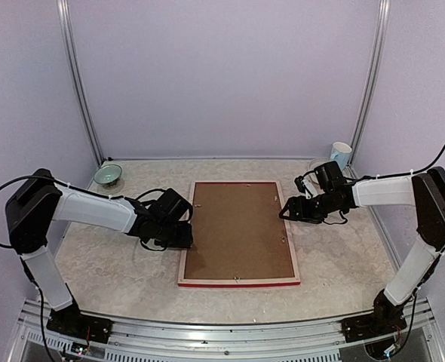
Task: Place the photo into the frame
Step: Press the fastener onto the backboard.
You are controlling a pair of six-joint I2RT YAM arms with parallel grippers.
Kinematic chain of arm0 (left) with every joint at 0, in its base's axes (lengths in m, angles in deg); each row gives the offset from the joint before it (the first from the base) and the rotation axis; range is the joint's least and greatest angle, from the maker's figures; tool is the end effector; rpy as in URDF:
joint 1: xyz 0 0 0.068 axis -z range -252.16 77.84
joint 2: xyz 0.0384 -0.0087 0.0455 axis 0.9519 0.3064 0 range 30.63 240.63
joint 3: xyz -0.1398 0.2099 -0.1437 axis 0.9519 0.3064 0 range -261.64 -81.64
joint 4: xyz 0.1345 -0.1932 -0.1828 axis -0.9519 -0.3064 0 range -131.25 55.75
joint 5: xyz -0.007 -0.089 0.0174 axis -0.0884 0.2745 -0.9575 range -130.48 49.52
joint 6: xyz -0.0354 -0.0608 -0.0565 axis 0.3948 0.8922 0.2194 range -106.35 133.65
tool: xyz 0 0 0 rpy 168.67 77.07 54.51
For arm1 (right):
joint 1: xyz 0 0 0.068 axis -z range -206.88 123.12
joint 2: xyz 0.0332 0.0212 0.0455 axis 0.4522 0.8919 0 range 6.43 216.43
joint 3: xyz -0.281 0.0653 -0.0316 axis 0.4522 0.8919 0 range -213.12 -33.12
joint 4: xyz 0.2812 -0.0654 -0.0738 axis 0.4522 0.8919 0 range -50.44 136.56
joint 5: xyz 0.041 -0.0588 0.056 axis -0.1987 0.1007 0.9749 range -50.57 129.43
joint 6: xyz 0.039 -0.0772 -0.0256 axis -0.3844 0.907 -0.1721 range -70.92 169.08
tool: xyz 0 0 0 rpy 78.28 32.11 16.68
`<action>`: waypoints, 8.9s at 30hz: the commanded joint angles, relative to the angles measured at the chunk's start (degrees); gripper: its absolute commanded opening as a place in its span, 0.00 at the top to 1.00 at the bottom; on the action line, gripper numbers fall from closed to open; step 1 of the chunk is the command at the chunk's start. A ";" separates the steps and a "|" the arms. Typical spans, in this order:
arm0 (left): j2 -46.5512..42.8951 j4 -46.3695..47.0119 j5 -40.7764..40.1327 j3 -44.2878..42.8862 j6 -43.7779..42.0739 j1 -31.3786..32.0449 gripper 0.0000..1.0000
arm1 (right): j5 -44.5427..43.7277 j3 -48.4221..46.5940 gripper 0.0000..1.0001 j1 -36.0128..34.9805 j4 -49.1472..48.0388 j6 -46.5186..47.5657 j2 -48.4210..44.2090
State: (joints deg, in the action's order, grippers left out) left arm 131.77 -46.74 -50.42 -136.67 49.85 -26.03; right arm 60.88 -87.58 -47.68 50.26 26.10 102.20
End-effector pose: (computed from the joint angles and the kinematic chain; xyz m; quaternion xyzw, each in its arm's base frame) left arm 0.2833 -0.2746 0.0963 0.0596 0.9575 -0.1147 0.2578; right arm 0.3568 0.1670 0.1344 -0.0428 0.9300 0.2825 0.2311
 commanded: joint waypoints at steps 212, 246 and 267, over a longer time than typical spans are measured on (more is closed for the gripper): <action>25.01 6.71 0.96 -27.88 -9.39 -13.28 0.54 | 6.67 4.65 0.19 4.54 -5.60 -1.42 1.70; 21.52 7.76 -3.01 -24.98 -8.47 -12.55 0.57 | 7.66 4.45 0.19 4.53 -5.87 -1.51 2.32; 24.27 5.11 -1.88 -26.24 -8.08 -12.47 0.66 | 7.38 4.55 0.19 4.54 -5.54 -1.39 1.97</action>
State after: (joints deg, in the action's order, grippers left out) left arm 154.77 -38.52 -52.51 -162.68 41.87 -38.68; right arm 67.94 -82.90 -43.57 45.24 24.77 103.86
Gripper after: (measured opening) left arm 0.341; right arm 0.809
